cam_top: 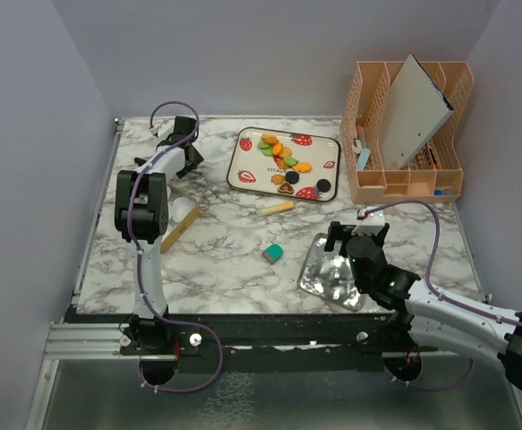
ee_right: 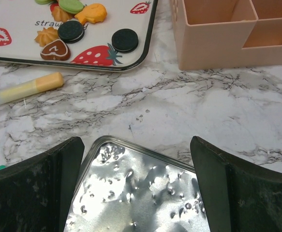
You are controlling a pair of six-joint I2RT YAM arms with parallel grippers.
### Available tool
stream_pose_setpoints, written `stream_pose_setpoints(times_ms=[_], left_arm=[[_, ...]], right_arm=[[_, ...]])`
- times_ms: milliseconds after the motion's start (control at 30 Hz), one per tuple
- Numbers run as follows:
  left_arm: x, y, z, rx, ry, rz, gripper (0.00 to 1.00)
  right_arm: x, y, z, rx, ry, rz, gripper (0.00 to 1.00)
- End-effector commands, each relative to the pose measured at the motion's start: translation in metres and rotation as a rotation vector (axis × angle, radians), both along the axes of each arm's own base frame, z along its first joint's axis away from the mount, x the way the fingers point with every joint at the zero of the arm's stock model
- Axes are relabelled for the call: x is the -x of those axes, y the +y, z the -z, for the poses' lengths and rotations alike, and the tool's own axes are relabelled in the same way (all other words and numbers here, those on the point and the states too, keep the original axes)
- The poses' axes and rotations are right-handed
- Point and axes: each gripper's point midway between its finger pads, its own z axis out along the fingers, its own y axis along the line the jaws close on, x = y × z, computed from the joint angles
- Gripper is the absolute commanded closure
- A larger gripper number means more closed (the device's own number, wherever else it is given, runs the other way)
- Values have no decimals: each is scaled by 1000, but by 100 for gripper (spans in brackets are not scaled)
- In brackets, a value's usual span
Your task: Pack the cookies
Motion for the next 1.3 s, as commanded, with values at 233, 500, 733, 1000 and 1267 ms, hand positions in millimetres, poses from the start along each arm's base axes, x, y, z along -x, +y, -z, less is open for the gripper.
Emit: stream_pose_setpoints(times_ms=[233,500,733,1000,1267], left_arm=[[-14,-28,1,169,-23,70,75],[-24,-45,-38,240,-117,145,100],[-19,-57,-82,205,-193,267,100],[18,-70,-143,145,-339,373,100],[71,-113,-180,179,-391,551,100]], right_arm=[[-5,-1,-11,-20,-19,40,0],[-4,-1,-13,-25,-21,40,0],[-4,0,-13,-32,-24,32,0],[-2,3,-16,-54,-32,8,0],[1,13,-27,-101,-58,-62,0]])
